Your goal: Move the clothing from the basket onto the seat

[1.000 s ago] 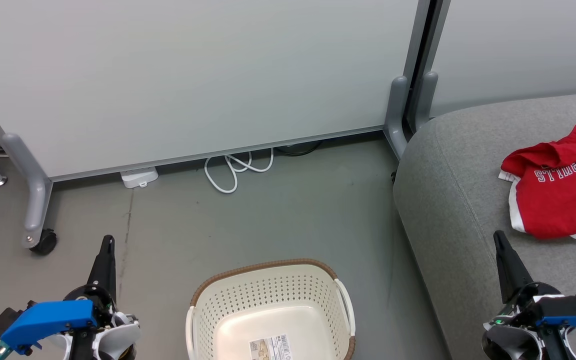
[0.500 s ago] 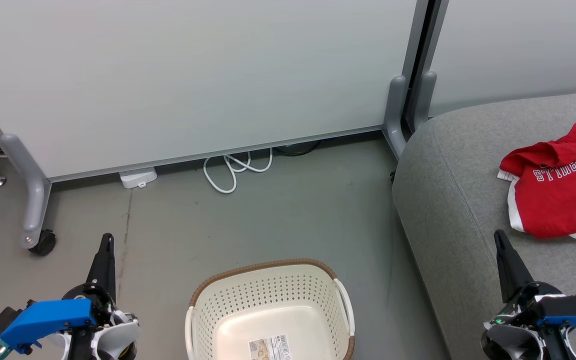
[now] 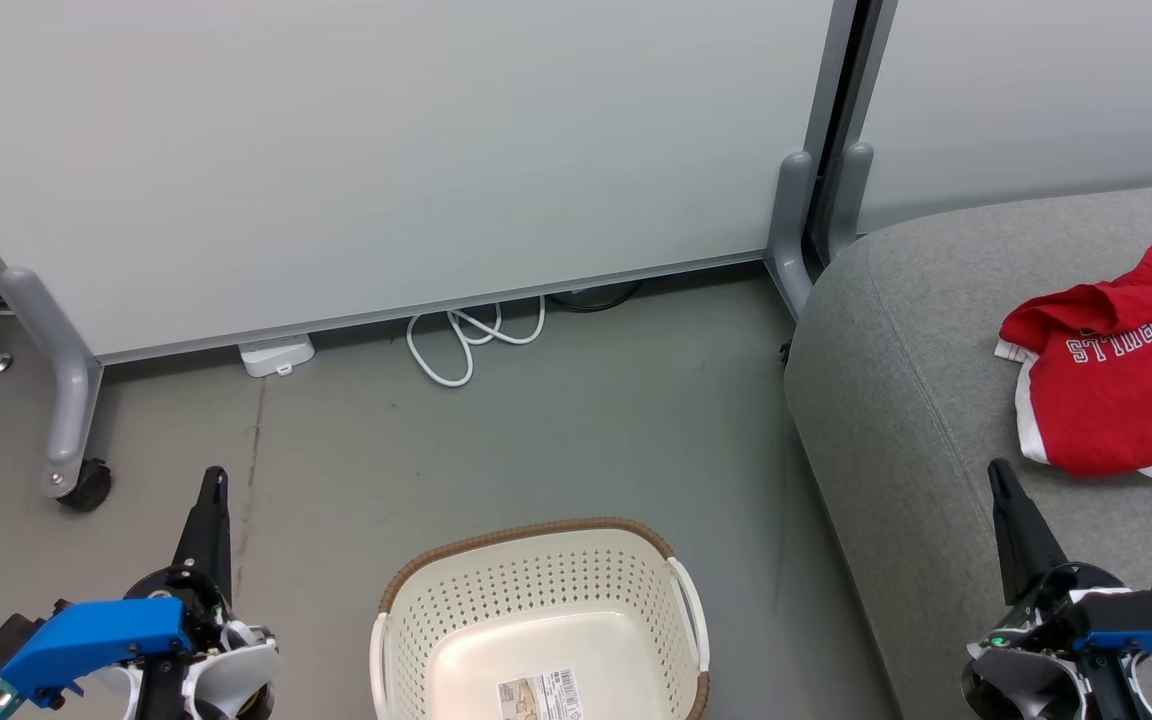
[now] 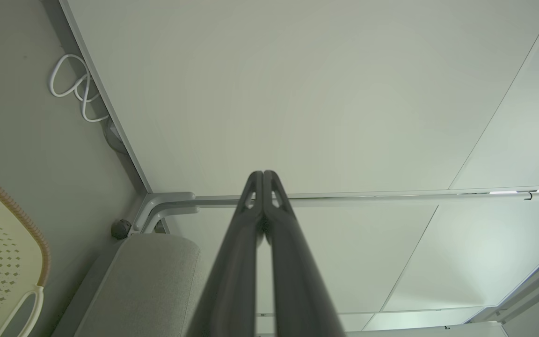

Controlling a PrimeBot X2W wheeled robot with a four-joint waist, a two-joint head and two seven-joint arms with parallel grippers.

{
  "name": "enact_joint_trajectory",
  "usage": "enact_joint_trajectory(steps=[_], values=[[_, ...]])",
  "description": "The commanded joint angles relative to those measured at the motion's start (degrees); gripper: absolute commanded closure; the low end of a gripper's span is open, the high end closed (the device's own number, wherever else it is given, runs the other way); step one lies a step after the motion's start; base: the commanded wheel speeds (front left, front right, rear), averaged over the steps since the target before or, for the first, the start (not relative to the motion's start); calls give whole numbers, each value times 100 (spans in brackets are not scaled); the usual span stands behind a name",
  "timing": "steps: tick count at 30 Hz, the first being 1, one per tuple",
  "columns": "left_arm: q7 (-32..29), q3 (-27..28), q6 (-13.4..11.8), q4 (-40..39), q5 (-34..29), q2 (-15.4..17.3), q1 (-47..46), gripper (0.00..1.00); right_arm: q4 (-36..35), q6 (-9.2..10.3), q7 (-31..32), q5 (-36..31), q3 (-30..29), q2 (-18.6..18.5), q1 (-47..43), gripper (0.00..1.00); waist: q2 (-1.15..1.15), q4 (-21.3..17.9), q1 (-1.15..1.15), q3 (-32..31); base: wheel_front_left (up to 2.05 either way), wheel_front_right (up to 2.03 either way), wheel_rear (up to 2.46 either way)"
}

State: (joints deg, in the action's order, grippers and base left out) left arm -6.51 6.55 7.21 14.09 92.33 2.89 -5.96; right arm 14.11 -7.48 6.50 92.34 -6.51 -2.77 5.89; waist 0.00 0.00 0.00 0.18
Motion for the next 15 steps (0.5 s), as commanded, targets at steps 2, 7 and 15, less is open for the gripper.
enact_joint_trajectory(steps=[2, 7, 15], values=[[-26, 14, 51, -23, 15, -5, -53, 100, -17, -2, 17, 15, -10, -19, 64, 100, 0, 0, 0, 0, 0, 0, 0], [-26, 14, 51, -23, 15, -5, -53, 100, -17, -2, 18, 15, -10, -19, 63, 100, 0, 0, 0, 0, 0, 0, 0], [-26, 14, 51, -23, 15, -5, -53, 100, -17, -2, 17, 15, -10, -19, 63, 100, 0, 0, 0, 0, 0, 0, 0]])
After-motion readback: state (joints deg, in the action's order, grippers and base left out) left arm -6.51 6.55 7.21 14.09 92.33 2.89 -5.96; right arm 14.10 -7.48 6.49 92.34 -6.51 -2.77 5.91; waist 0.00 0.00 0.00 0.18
